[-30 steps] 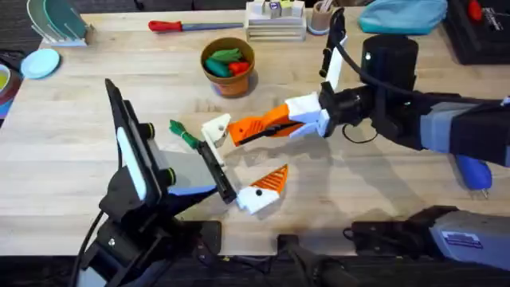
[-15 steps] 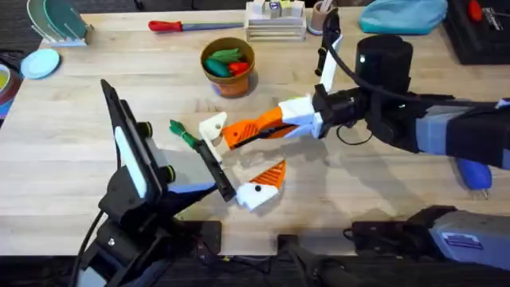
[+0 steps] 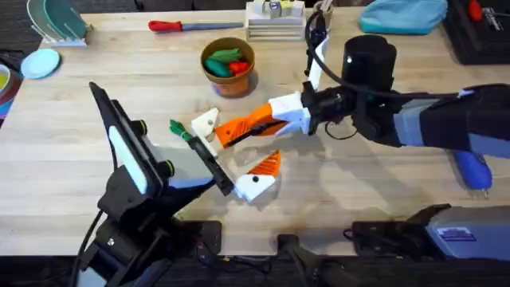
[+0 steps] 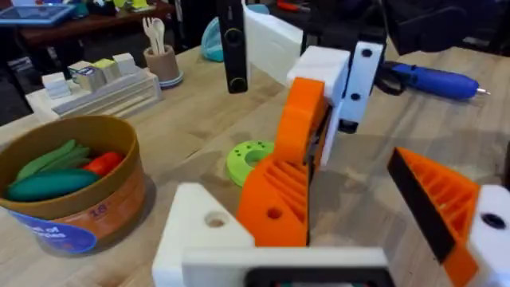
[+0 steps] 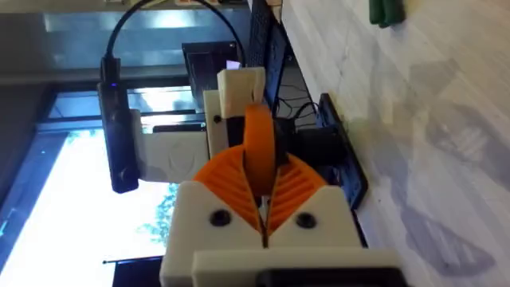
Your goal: Pick up the gripper from the table and insert it into the empty holder that is missing its gripper. Then pick up a screw, insert it into the mounting hole, and use the screwdriver to tighten it. Finally, clean up the table by picking up the vegetable and placing it into the bucket.
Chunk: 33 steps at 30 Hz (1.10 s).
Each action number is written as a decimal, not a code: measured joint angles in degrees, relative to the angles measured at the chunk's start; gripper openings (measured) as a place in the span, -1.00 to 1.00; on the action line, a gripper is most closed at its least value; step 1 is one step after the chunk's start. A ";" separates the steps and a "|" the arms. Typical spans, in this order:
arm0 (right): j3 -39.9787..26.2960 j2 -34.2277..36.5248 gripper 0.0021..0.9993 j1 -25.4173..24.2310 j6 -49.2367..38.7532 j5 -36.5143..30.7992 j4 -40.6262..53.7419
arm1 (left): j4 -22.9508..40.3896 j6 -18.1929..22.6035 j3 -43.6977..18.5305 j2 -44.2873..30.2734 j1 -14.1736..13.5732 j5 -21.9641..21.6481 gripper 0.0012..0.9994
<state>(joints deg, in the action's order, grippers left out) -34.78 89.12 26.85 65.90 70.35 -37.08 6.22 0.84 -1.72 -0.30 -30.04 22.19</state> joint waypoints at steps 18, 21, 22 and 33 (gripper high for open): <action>-4.08 0.22 -0.99 0.33 1.17 1.08 0.56 | -0.59 0.42 -0.04 0.11 -0.13 0.46 0.99; -4.08 0.22 -0.99 0.41 0.80 -0.01 0.65 | -0.42 0.42 -0.04 0.11 -0.13 0.32 0.99; -4.08 0.26 -0.99 0.48 0.51 -0.38 0.65 | -0.41 0.39 -0.04 0.09 -0.13 0.22 0.99; -6.66 6.25 -0.99 4.50 -0.29 -6.03 -1.31 | 0.20 -2.03 -0.04 -0.02 -0.02 -0.45 0.99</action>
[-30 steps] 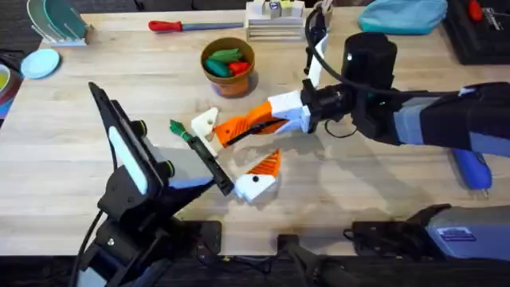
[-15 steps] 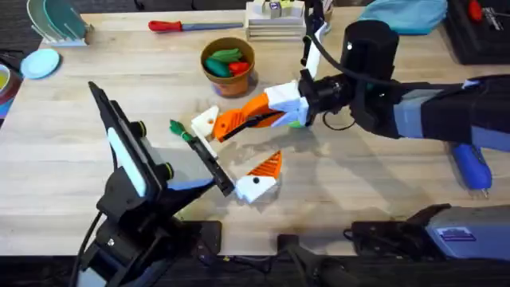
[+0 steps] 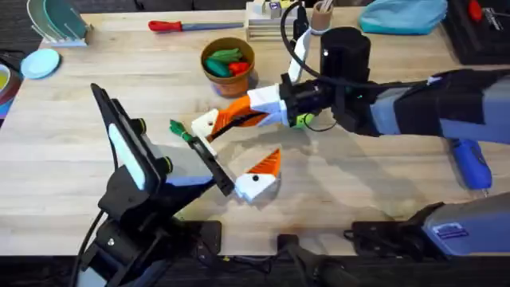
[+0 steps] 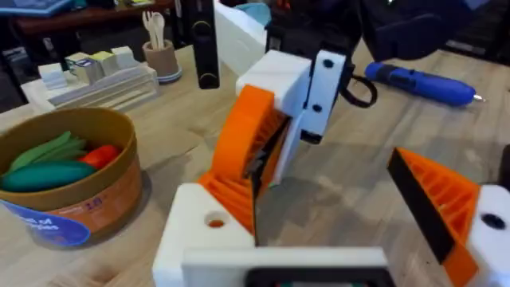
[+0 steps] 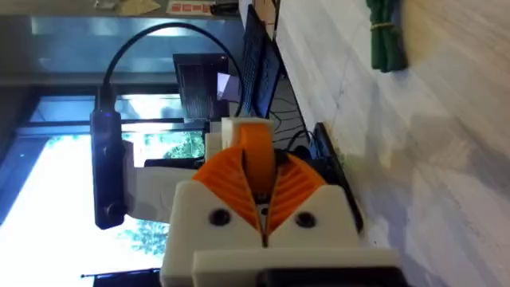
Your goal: Pick up the gripper from the table and insert it into the empty holder that is missing its gripper. Then pick up a screw, insert it into the mounting hole, and use the screwdriver to tighten it. Finally, clean up the table by picking up the vegetable and placing it into the bucket.
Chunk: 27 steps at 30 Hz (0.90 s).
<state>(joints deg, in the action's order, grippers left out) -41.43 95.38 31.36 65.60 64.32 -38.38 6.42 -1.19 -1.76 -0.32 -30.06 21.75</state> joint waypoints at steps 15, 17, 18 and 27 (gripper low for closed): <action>-0.32 0.26 -0.99 1.24 0.44 -3.44 -0.82 | 0.07 -0.85 0.00 0.00 0.00 -1.69 0.99; -0.32 0.26 -0.98 1.27 0.44 -3.48 -0.82 | 0.07 -0.83 0.00 0.00 0.00 -1.71 0.99; -0.32 0.26 -0.93 1.27 0.68 -3.48 -0.78 | 0.07 -0.83 0.00 0.00 0.00 -1.71 0.99; -0.39 1.34 0.21 1.75 -0.20 -3.69 -0.58 | -0.19 0.35 0.00 0.02 -0.48 1.45 0.99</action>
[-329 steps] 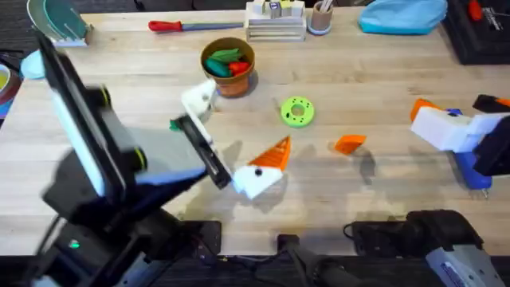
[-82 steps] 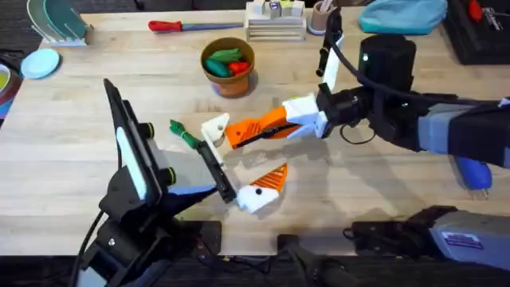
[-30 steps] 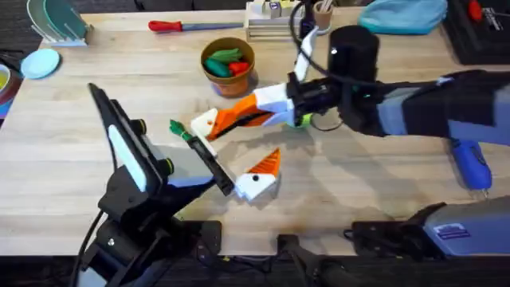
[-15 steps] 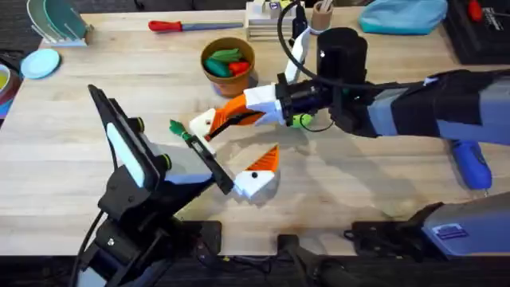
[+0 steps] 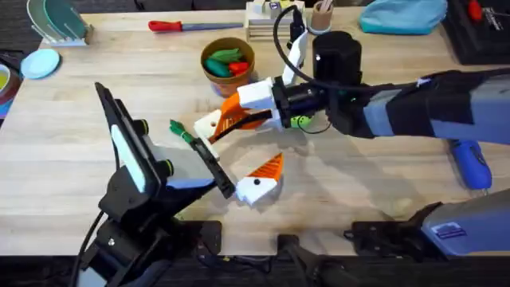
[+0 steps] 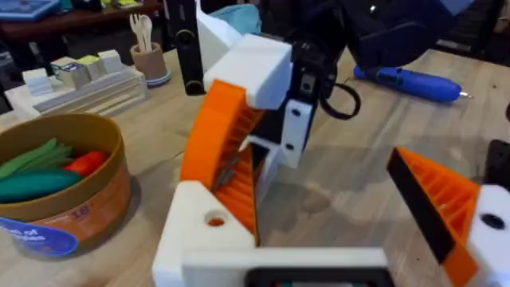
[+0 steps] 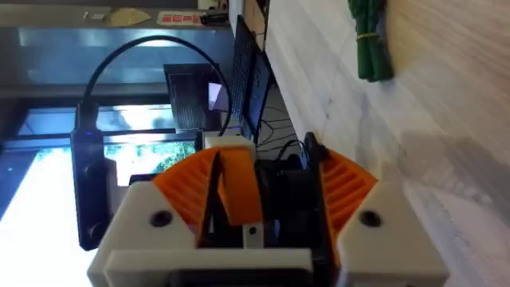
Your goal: Pick up the gripper from the table and insert it into the empty holder that is missing its gripper. Then pick up a screw, insert it into the mounting hole, and use the screwdriver to tighten it. Finally, clean up the table by picking up the vegetable and placing it into the bucket.
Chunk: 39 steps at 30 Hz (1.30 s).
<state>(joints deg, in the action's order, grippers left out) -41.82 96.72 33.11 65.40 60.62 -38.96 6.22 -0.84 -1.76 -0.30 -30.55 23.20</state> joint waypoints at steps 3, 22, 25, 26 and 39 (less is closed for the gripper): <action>0.00 0.31 0.51 -0.70 -0.24 1.01 0.16 | -0.02 0.47 0.00 -0.02 0.00 0.66 0.99; -0.02 0.51 0.98 -6.59 -0.90 3.73 -2.85 | -0.11 1.05 0.00 0.00 -0.50 4.51 0.99; -0.12 0.42 0.99 -8.14 -2.16 3.73 -3.92 | -0.11 1.05 0.00 -0.02 -0.50 4.53 0.99; -0.15 0.34 0.98 -8.68 -2.64 3.73 -3.97 | -0.11 1.05 0.00 0.00 -0.50 4.55 0.99; -0.85 -0.78 0.99 -13.83 -5.59 10.68 -2.22 | -0.11 1.05 0.00 -0.02 -0.50 4.68 0.99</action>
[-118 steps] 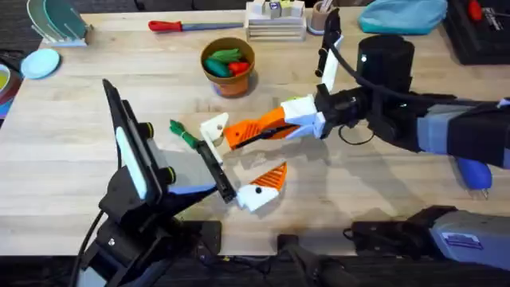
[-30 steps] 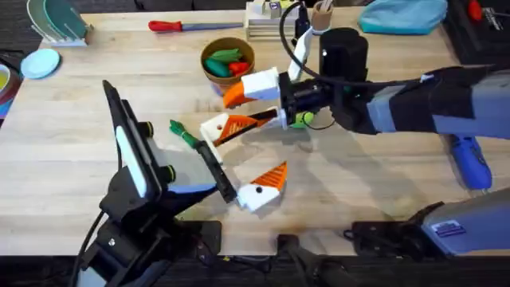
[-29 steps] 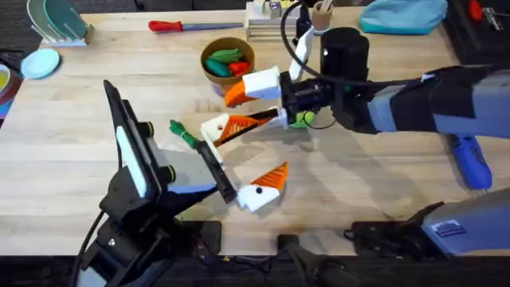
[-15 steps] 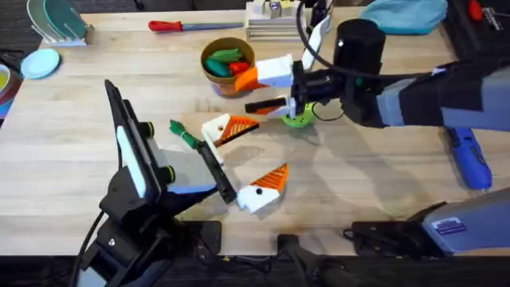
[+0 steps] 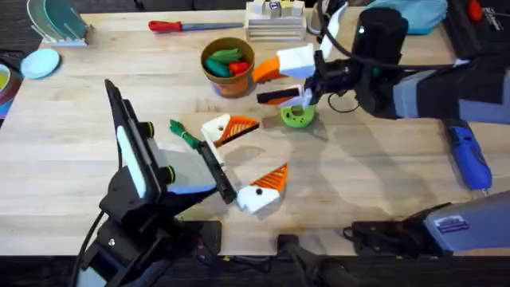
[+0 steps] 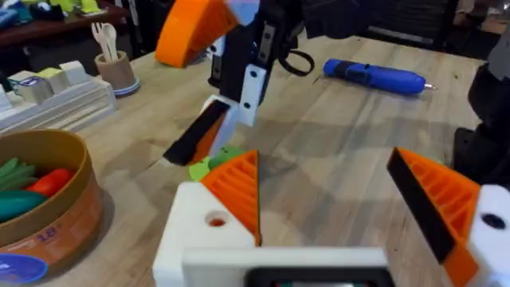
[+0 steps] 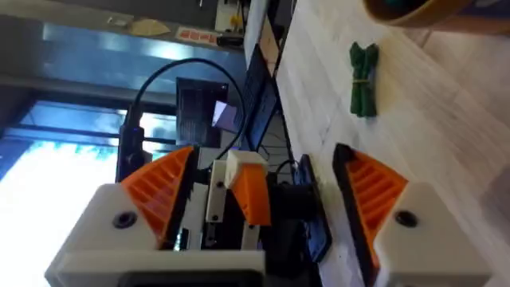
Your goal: Pick up the gripper from the table and insert it into the empty holder that is missing its gripper. Then pick up a screw, insert it into the mounting hole, and use the screwdriver to tighten it. Finally, clean up the table by picking up the vegetable and placing it into the bucket.
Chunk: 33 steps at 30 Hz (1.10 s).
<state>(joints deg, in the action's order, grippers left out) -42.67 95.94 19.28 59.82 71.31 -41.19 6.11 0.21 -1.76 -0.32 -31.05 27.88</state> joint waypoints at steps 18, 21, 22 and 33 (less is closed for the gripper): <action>-18.38 -2.04 0.99 -11.13 -26.00 -23.87 42.08 | 0.00 0.00 0.00 0.00 0.00 0.02 0.99; -22.33 -3.97 0.99 -10.11 -34.15 -29.59 56.59 | 0.00 0.00 0.00 0.02 0.00 0.02 0.99; -23.65 -4.72 0.99 -9.60 -36.83 -31.30 60.60 | 0.00 0.00 0.00 0.00 0.00 0.02 0.99; -29.55 -11.51 0.99 -5.22 -52.52 -43.33 81.77 | 0.00 0.00 0.00 0.00 0.00 0.02 0.99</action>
<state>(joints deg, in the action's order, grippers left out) -72.23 84.43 14.06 7.30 27.98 40.58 6.11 0.21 -1.76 -0.32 -31.05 27.90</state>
